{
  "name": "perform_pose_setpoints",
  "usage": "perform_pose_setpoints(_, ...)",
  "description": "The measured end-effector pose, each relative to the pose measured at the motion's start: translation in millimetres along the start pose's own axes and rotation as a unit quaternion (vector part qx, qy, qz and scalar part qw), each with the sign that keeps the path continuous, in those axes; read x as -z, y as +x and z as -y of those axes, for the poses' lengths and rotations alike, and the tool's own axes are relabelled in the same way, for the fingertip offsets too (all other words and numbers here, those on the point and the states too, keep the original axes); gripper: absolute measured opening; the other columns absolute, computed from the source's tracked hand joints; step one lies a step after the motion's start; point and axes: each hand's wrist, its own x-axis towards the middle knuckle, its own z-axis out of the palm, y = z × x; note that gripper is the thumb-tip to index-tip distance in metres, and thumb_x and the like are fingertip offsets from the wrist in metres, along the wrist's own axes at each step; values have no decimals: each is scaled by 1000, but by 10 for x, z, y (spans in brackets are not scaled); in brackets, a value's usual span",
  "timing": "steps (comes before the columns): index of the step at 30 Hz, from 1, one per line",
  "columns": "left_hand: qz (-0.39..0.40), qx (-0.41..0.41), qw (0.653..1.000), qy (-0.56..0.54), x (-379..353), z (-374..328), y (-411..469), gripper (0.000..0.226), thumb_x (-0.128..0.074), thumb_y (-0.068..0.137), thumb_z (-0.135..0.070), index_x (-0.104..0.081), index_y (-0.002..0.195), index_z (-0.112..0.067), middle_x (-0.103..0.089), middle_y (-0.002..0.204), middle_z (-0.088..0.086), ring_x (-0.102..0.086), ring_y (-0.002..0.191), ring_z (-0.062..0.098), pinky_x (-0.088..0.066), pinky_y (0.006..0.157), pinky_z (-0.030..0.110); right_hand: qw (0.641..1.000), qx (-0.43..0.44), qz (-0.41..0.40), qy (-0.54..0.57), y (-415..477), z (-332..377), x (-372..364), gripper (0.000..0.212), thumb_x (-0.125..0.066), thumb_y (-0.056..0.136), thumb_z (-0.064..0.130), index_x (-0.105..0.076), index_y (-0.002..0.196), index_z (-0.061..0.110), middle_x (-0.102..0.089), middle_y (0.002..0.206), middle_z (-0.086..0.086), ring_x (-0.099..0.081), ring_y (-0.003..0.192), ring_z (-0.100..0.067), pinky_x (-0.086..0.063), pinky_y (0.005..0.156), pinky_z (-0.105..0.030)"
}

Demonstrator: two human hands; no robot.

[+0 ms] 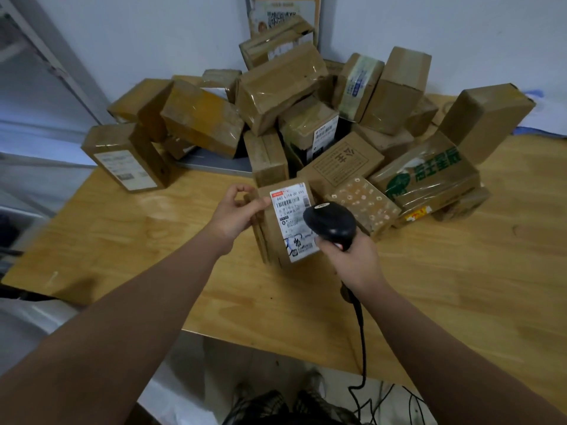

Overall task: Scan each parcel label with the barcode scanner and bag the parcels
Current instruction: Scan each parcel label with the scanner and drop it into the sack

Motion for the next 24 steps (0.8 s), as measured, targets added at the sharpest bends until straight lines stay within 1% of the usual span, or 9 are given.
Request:
perform_pose_setpoints(2,-30,-22,999,-8,23,-8,12,28,-74,84,-22,-52,99,-28,-61,98,1,-62,87,15,-51,73,25,1000,-4,12,-16,-10,59,-40,26,-75,81,30,-65,100,15,-65,70,9,-63,63,-6,-51,58,-21)
perform_pose_setpoints(4,-48,-33,998,-14,32,-14,5,30,-74,84,-22,-51,103,-27,-60,97,0,-61,86,14,-50,72,24,1000,0,11,-20,-26,120,-76,24,-74,81,32,-68,94,13,-63,63,7,-64,61,-10,-54,61,-28)
perform_pose_setpoints(6,-51,-38,998,-17,30,-16,3,32,-74,84,-22,-51,106,-26,-59,97,-1,-61,86,13,-49,70,22,1000,-4,5,-1,-43,167,-95,19,-73,83,31,-69,83,12,-63,57,4,-63,54,-11,-54,59,-27)
perform_pose_setpoints(8,-49,-40,998,-14,25,-24,-2,36,-75,83,-23,-51,110,-24,-59,99,0,-61,87,12,-49,70,22,1000,-15,3,19,-57,198,-104,22,-71,85,29,-68,76,10,-63,56,-2,-62,49,-11,-55,56,-27)
perform_pose_setpoints(11,-51,-39,998,-9,30,-26,6,41,-76,81,-25,-51,113,-25,-59,104,2,-61,90,13,-49,70,23,1000,-25,7,-2,-69,221,-99,26,-68,88,29,-66,72,9,-63,56,-5,-61,46,-11,-51,52,-19)
perform_pose_setpoints(14,-51,-39,998,-7,27,-33,5,42,-75,82,-24,-51,115,-24,-59,103,1,-60,89,12,-49,70,23,999,-30,12,-4,-78,221,-91,27,-67,88,29,-65,69,9,-62,54,-5,-61,46,-12,-53,54,-20)
perform_pose_setpoints(17,-53,-41,998,-7,26,-25,21,40,-75,82,-24,-51,113,-24,-60,105,4,-62,90,13,-50,73,24,999,-35,20,-9,-90,231,-90,27,-67,88,30,-65,71,10,-62,54,-4,-61,46,-11,-52,53,-18)
perform_pose_setpoints(21,-50,-41,998,-5,46,-10,37,39,-75,82,-24,-51,112,-25,-62,108,6,-63,93,16,-53,80,29,999,-42,21,-14,-98,247,-97,27,-67,88,31,-65,72,9,-62,54,-3,-62,48,-11,-55,59,-23)
perform_pose_setpoints(24,-47,-41,998,-12,45,-21,26,38,-74,83,-23,-50,113,-25,-62,105,4,-63,91,14,-52,76,26,999,-43,24,-12,-110,263,-101,27,-67,88,31,-65,72,9,-63,56,-6,-62,49,-13,-56,59,-24)
